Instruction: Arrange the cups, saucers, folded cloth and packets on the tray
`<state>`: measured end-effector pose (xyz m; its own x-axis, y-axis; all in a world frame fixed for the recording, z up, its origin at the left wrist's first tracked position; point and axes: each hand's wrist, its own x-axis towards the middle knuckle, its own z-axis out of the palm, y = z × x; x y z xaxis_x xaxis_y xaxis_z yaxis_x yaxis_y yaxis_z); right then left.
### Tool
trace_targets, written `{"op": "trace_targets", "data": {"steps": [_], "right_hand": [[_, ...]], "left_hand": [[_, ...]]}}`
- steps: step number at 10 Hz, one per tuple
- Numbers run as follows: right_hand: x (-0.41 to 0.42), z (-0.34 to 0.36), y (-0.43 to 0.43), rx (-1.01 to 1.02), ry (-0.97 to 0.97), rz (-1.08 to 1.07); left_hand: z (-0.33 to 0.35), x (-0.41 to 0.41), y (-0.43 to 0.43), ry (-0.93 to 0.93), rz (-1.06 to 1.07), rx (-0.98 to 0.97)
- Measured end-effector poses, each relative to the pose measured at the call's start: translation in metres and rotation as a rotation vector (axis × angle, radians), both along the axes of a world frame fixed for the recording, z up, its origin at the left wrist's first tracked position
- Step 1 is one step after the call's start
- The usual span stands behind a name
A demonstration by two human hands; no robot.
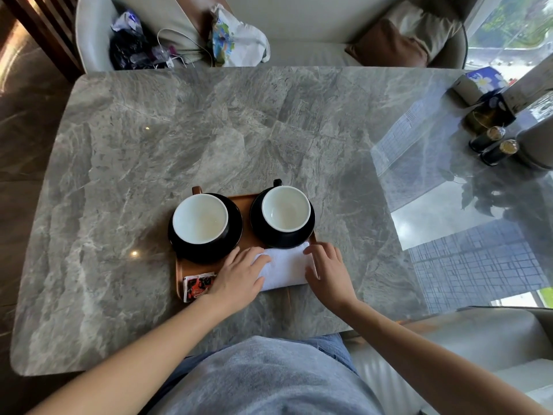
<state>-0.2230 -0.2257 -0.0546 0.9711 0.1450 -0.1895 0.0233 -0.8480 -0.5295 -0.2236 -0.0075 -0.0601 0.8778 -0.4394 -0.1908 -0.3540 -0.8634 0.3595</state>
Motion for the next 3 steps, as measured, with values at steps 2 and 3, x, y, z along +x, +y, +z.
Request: {"op": "trace_targets", "data": {"steps": [2,3], "right_hand": [[0.021,0.035,0.013,0.003,-0.256,0.12],[0.054,0.059,0.03,-0.045,-0.352,0.205]], "left_hand": [[0.038,0.033,0.012,-0.118,0.038,-0.119],[0.074,0.061,0.021,-0.284,0.072,-0.134]]}}
